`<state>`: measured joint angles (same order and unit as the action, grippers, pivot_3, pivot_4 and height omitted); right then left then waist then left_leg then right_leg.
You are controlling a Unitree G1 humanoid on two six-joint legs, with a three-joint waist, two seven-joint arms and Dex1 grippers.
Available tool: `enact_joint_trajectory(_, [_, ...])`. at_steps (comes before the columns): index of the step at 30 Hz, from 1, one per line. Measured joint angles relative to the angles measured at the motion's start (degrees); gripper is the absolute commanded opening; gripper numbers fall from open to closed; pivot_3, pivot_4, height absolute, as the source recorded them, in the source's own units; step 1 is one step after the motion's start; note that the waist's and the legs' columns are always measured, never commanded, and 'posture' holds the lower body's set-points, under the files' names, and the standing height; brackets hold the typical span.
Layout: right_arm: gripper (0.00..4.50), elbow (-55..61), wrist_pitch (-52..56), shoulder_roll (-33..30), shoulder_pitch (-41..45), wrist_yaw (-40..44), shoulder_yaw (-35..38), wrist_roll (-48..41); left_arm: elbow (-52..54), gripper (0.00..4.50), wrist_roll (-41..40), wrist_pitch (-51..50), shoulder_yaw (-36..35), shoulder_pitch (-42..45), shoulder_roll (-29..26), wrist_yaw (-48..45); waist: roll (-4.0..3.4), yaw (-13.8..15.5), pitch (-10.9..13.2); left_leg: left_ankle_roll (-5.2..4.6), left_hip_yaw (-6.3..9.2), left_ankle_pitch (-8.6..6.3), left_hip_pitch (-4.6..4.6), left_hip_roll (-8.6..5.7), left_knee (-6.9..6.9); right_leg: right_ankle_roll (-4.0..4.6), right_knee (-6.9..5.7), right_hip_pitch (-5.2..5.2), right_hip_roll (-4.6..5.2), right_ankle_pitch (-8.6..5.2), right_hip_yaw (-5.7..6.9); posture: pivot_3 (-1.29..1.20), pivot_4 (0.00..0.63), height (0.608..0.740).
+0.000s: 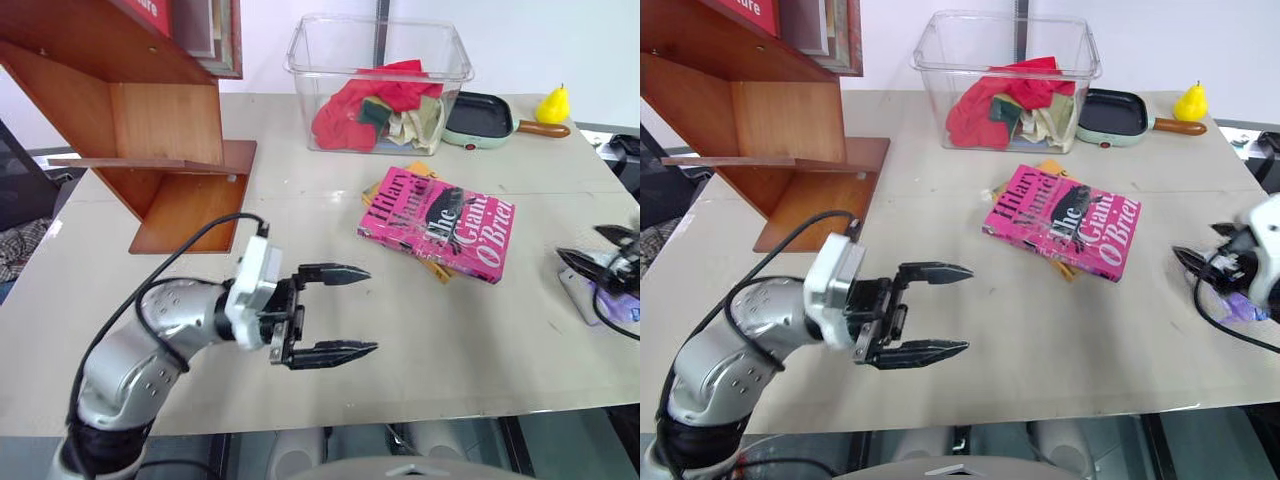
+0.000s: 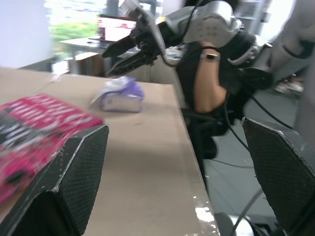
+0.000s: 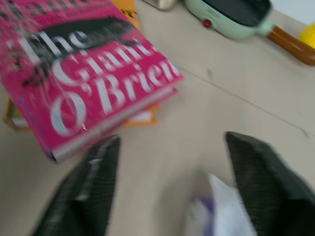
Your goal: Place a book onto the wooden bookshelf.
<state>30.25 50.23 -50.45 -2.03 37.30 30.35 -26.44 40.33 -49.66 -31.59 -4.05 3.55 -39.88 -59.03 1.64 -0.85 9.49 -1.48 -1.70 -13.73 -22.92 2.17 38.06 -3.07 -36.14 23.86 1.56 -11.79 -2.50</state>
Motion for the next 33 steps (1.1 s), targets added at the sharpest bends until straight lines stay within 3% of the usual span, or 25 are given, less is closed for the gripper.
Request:
enact_joint_trajectory(4, [0.15, -6.2, -3.0, 1.0, 6.6, -3.1, -10.8, 4.6, 3.2, 4.5, -0.1, 0.0, -2.6, -3.3, -0.4, 4.1, -0.07, 0.2, 0.0, -0.01, -0.13, 0.0, -0.04, -0.04, 0.02, -0.01, 0.07, 0.02, 0.22, 0.01, -0.05, 0.0, 0.15, 0.74])
enact_joint_trajectory(5, [0.07, -7.6, -3.8, 1.0, 8.5, -3.5, -12.6, 5.6, 3.5, 4.5, -0.1, 0.0, -2.6, -3.2, -0.4, 4.7, -0.09, 0.1, 0.1, -0.03, -0.14, -0.01, -0.04, -0.06, 0.02, -0.02, 0.07, 0.02, 0.23, 0.01, -0.08, 0.0, 0.15, 0.74])
enact_joint_trajectory(13, [0.07, -26.5, -13.3, 0.0, 36.0, 5.9, -31.8, 12.9, -2.2, 4.5, 3.4, -0.1, 1.3, 2.7, 1.7, 8.7, -0.15, -0.3, 0.1, -0.12, -0.29, -0.07, -0.01, -0.04, -0.06, 0.1, 0.15, 0.05, -0.02, 0.08, -0.08, 0.0, 0.15, 0.74])
enact_joint_trajectory(20, [0.07, -66.0, -33.5, 5.8, 59.1, 13.6, -45.6, 27.2, -5.1, 4.5, 6.8, 0.7, 0.7, -3.5, 3.4, 12.7, -0.13, -0.2, 0.2, -0.13, -0.52, -0.07, -0.08, -0.08, -0.6, 0.25, 0.3, 0.33, -0.01, 0.16, -0.26, 0.0, 0.15, 0.74])
enact_joint_trajectory(25, [0.07, -85.7, -45.3, 8.9, 67.9, 15.5, -49.4, 34.2, -4.5, 4.5, 7.3, 2.1, -0.5, -8.1, 3.7, 13.3, -0.16, -0.1, 0.2, -0.13, -0.63, -0.08, -0.3, -0.08, -0.7, 0.25, 0.32, 0.59, 0.09, 0.16, -0.32, 0.0, 0.15, 0.74])
enact_joint_trajectory(28, [0.07, -90.4, -48.3, 8.3, 69.9, 16.6, -49.4, 35.9, -2.9, 4.5, 7.8, 2.8, -0.6, -11.0, 3.8, 13.7, -0.16, 0.0, 0.2, -0.12, -0.61, -0.06, -0.76, -0.06, -0.63, 0.24, 0.28, 1.06, 0.19, 0.19, -0.29, 0.0, 0.15, 0.74])
enact_joint_trajectory(33, [0.07, -93.3, -52.2, 7.9, 70.5, 18.9, -47.6, 36.4, -2.8, 4.5, 8.3, 4.7, -1.7, -13.0, 4.1, 13.3, -0.17, -0.1, 0.2, -0.12, -0.68, -0.06, -0.77, -0.1, -0.61, 0.24, 0.26, 1.1, 0.22, 0.19, -0.3, 0.0, 0.15, 0.74])
